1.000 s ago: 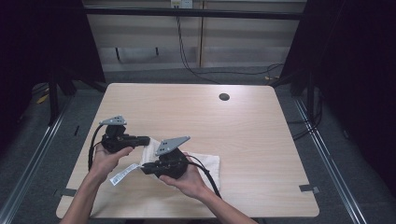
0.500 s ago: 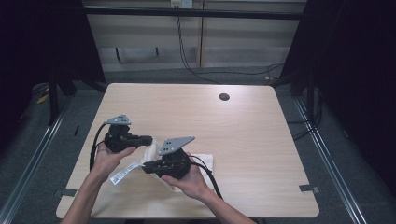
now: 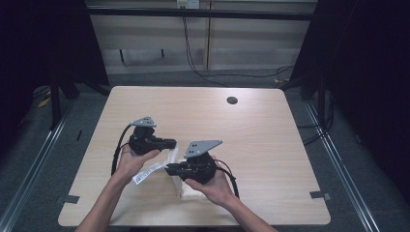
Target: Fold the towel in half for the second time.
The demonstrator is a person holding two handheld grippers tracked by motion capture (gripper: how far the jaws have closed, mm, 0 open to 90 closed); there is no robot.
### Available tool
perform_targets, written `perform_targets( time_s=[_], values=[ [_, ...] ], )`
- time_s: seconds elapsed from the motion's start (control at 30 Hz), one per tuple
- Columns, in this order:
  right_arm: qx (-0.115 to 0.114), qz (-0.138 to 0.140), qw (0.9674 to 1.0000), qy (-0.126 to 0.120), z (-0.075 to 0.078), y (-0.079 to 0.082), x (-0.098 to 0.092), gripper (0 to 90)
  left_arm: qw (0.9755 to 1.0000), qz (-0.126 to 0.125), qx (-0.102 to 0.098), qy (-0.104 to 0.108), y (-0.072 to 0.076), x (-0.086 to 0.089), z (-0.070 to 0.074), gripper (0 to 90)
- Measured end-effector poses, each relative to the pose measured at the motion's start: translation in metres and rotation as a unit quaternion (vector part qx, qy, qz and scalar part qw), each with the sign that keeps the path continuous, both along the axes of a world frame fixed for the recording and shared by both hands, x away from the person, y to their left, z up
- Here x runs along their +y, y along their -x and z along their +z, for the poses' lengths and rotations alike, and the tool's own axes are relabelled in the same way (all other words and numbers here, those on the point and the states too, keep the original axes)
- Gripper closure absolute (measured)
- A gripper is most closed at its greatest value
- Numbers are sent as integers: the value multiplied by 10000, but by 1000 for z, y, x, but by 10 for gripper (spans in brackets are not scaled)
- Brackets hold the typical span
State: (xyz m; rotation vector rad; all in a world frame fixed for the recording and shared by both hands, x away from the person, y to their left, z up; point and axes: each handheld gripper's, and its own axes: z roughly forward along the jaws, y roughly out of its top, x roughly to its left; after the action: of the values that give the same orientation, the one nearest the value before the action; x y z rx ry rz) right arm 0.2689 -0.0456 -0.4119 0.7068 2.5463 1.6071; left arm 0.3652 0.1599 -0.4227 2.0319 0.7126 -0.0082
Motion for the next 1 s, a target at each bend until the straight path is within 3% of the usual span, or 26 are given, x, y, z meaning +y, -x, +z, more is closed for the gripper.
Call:
perform_targets(
  time_s=[0.17, 0.4, 0.7, 1.0],
  values=[
    [-17, -78, 10000, 31, 0, 4, -12, 842, 9998, -172, -32, -34, 0, -21, 3, 857],
    [68, -136, 9998, 90, -7, 7, -28, 842, 9996, -275, -34, -64, 2, -43, -5, 858],
    [82, -216, 9997, 104, -13, 10, -40, 842, 9995, -277, 139, -109, 0, -48, -16, 857],
    [219, -199, 9990, 330, -31, 11, -42, 841, 9991, -242, 253, -236, 0, -50, -31, 857]
  ],
)
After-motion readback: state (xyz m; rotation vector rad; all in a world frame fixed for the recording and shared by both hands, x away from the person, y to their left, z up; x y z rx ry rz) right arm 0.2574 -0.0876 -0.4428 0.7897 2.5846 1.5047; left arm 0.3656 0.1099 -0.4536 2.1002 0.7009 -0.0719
